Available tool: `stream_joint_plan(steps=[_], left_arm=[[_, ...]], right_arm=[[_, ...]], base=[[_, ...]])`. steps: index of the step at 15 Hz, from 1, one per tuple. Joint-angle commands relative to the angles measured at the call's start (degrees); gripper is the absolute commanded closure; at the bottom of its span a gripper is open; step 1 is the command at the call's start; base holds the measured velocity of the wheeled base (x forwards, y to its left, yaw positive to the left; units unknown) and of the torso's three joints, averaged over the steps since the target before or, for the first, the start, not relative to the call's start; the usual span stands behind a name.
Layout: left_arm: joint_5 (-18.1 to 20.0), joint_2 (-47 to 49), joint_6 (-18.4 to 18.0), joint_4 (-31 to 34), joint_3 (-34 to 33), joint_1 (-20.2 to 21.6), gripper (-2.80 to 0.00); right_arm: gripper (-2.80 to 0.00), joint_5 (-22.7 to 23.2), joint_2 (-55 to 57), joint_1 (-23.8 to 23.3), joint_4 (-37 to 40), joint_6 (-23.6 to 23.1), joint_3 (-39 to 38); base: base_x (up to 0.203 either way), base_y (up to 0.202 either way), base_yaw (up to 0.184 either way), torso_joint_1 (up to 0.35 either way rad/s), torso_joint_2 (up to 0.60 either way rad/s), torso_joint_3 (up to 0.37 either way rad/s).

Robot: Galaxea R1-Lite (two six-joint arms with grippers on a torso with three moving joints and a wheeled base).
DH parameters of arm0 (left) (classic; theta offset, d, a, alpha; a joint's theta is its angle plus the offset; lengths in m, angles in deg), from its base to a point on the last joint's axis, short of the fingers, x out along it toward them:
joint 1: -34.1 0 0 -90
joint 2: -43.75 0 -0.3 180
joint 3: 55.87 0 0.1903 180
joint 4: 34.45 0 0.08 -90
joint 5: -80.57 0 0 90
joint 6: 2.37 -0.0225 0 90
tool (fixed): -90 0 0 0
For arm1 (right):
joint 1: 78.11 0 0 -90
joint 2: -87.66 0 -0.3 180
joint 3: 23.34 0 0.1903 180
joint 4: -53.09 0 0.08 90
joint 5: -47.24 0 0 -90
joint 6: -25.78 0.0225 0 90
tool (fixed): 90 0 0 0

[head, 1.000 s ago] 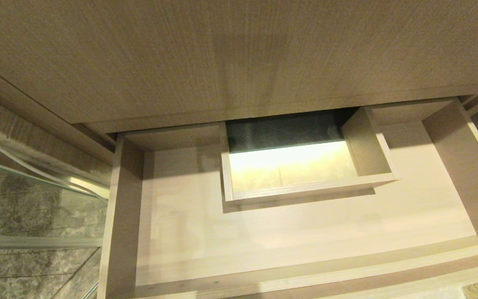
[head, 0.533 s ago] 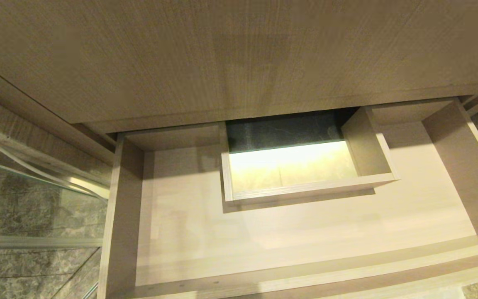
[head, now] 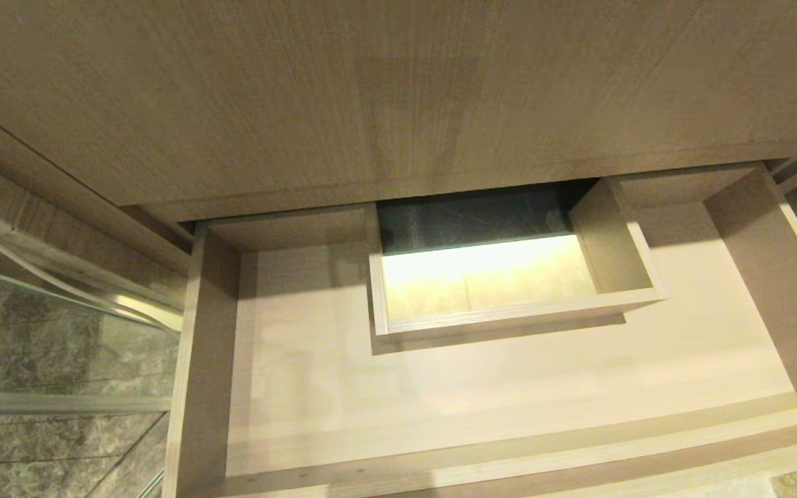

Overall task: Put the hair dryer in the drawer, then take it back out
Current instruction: Pick up the hairdryer

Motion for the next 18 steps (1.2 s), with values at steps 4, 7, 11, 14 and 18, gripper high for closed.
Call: stream_joint_plan(steps=[4,7,11,14,18], left_arm=[[0.0,0.0,0.0,0.1,0.0,0.0,0.00],[0.0,0.0,-0.1,0.1,0.0,0.0,0.00],[0.0,0.0,0.1,0.0,0.0,0.0,0.00],[0.0,0.0,0.2,0.0,0.0,0.0,0.00],[0.0,0.0,0.1,0.0,0.0,0.0,0.00]], right_arm=[[0.00,0.1,-2.2,0.0,0.0,0.0,-2.3],[0.00,0.1,-2.2,0.0,0.0,0.0,-2.3],[0.00,0.1,-2.2,0.0,0.0,0.0,-2.3],[0.00,0.1,-2.2,0.0,0.0,0.0,-2.3],[0.00,0.0,-2.2,0.0,0.0,0.0,-2.3]], base=[[0.000,0.000,0.000,0.000,0.00,0.000],[0.000,0.000,0.000,0.000,0.00,0.000],[0.000,0.000,0.000,0.000,0.00,0.000],[0.000,0.000,0.000,0.000,0.00,0.000],[0.000,0.000,0.000,0.000,0.00,0.000]])
